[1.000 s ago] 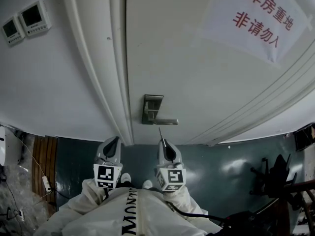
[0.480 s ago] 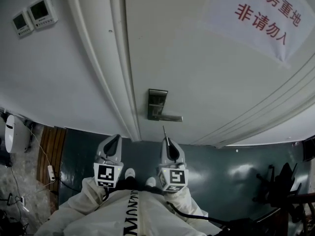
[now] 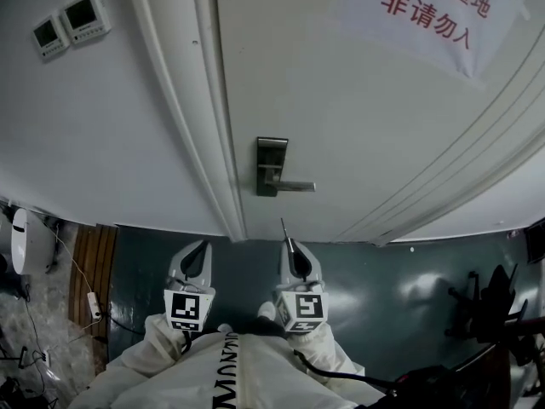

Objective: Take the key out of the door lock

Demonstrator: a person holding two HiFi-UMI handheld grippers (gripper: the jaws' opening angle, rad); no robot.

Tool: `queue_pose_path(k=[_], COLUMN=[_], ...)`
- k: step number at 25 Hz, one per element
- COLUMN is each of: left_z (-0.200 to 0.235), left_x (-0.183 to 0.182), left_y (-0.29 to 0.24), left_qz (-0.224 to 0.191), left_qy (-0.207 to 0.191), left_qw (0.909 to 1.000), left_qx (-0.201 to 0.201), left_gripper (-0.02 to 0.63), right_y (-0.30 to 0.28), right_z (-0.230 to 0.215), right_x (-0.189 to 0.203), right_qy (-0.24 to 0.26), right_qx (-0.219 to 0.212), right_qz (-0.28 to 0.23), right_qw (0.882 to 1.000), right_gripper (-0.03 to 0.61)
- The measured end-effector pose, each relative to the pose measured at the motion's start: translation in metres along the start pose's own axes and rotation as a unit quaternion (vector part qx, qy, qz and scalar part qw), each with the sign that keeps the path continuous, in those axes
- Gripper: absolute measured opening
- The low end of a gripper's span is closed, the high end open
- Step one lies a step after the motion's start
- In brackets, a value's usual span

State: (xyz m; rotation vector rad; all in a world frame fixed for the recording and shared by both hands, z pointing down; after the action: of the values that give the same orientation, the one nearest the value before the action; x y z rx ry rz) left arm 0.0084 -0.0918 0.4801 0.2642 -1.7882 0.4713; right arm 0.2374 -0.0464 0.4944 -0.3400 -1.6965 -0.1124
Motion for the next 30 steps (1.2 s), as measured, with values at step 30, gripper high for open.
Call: queue_pose_path(k=[30], left_z=[0.016], left_x=[0.023], left_y=[0.108], left_qz=[-0.042], left_qy=[0.022], left_qw=[0.9986], left_qx=[0.026], left_gripper=[0.000], right_y=[0.094], right_z=[0.092], right_x=[0.003], right_qy=[0.032], right_qx=[0.050], right_qz=[-0.016], right_qw=[0.998], right_gripper=[0.023])
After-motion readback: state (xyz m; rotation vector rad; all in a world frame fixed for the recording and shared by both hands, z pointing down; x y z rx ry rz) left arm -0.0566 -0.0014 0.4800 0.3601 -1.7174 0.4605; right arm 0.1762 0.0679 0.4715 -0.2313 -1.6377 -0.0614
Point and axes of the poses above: the fingertips, and each gripper's own axes: y backward along the fingers, z to its left, x out of its underside, the point moved 8 cm from there along y, backward along the fingers, and after that the axes turned 9 degrees about -x, right-handed, at the moved point
